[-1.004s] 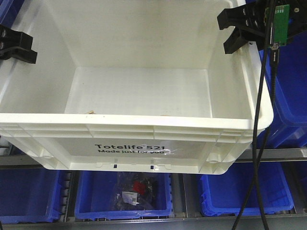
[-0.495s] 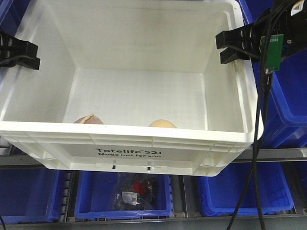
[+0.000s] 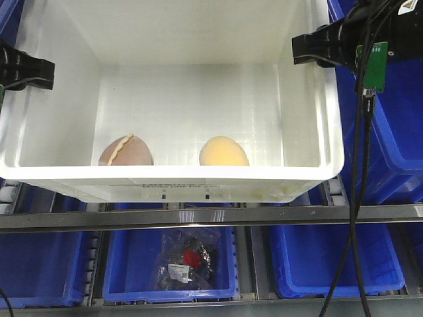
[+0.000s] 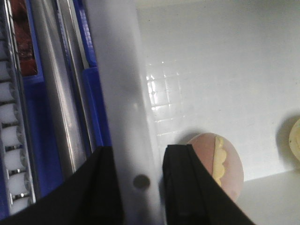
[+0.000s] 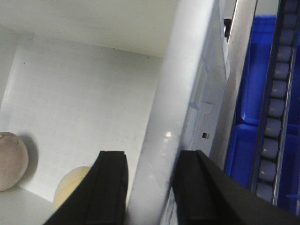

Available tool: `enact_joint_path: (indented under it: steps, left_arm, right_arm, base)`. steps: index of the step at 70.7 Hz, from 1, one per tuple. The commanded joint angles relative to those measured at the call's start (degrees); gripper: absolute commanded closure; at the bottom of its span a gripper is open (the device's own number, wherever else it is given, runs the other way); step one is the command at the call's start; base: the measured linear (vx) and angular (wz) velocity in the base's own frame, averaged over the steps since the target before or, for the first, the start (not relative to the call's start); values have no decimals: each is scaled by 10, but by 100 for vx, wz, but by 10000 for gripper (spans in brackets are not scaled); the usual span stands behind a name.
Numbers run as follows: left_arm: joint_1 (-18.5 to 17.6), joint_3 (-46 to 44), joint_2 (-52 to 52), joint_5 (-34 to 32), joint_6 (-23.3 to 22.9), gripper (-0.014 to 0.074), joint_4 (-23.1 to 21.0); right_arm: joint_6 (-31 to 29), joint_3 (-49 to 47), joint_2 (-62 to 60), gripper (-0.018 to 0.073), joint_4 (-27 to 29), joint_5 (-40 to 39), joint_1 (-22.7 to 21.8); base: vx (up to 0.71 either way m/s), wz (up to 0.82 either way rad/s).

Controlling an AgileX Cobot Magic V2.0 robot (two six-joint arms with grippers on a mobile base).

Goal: Place moving items into box and shelve
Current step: 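Lower the crate with both grippers onto the roller lane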

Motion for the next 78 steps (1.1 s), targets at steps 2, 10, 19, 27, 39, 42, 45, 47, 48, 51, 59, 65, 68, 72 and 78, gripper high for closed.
enact_joint_path:
  steps: [2, 10, 19, 27, 39, 42, 45, 47, 48, 51, 59, 65, 68, 72, 78]
  left_arm:
    - [-3, -23, -20, -84, 5, 613, -9]
    - [-3, -23, -20, -92, 5, 613, -3]
    - [-3, -23, -17, -108, 5, 613, 9]
    - [-3, -23, -16, -121, 5, 613, 11]
    - [-3, -23, -16, -131, 4, 613, 21]
    - [-3, -21, -16, -134, 4, 613, 26]
    - [-3, -19, -16, -137, 4, 613, 27]
    - [-3, -18, -16, -138, 4, 613, 28]
    - [-3, -18, -16, -138, 4, 613, 29]
    - [-3, -18, -12, -138, 4, 613, 32]
    - [-3, -18, 2, -136, 3, 613, 32]
    - [-3, -18, 13, -137, 3, 613, 36]
    - [-3, -18, 20, -140, 3, 613, 36]
    - [-3, -18, 29, -145, 3, 613, 36]
    - [-3, -18, 37, -153, 2, 613, 36]
  right_arm:
    - [-30, -26, -25, 568, 35, -85, 1]
    - [-30, -26, -16, 568, 35, -89, 1]
    - [-34, -26, -4, 568, 39, -98, 1]
    - [-37, -26, 5, 568, 42, -113, 1]
    - [-41, -26, 15, 568, 44, -134, 1]
    - [-44, -26, 18, 568, 46, -138, 1]
    - [-48, -26, 21, 568, 47, -139, 1]
    - [-51, -26, 23, 568, 50, -140, 1]
    - [-52, -26, 23, 568, 50, -141, 1]
    - [-53, -26, 27, 568, 50, -145, 1]
    - [-53, -26, 33, 568, 55, -159, 1]
    - [-55, -26, 37, 568, 55, -168, 1]
    - [-59, -26, 39, 568, 55, -169, 1]
    - [-68, -26, 43, 568, 55, -173, 1]
    - [-79, -26, 49, 568, 55, -175, 1]
  base:
    - [0, 0]
    - [0, 0]
    - [0, 0]
    - [0, 0]
    - [0, 0]
    - [0, 0]
    - [0, 0]
    - [0, 0]
    - [0, 0]
    - [0, 0]
    - [0, 0]
    - [0, 0]
    - [0, 0]
    - [0, 0]
    - [0, 0]
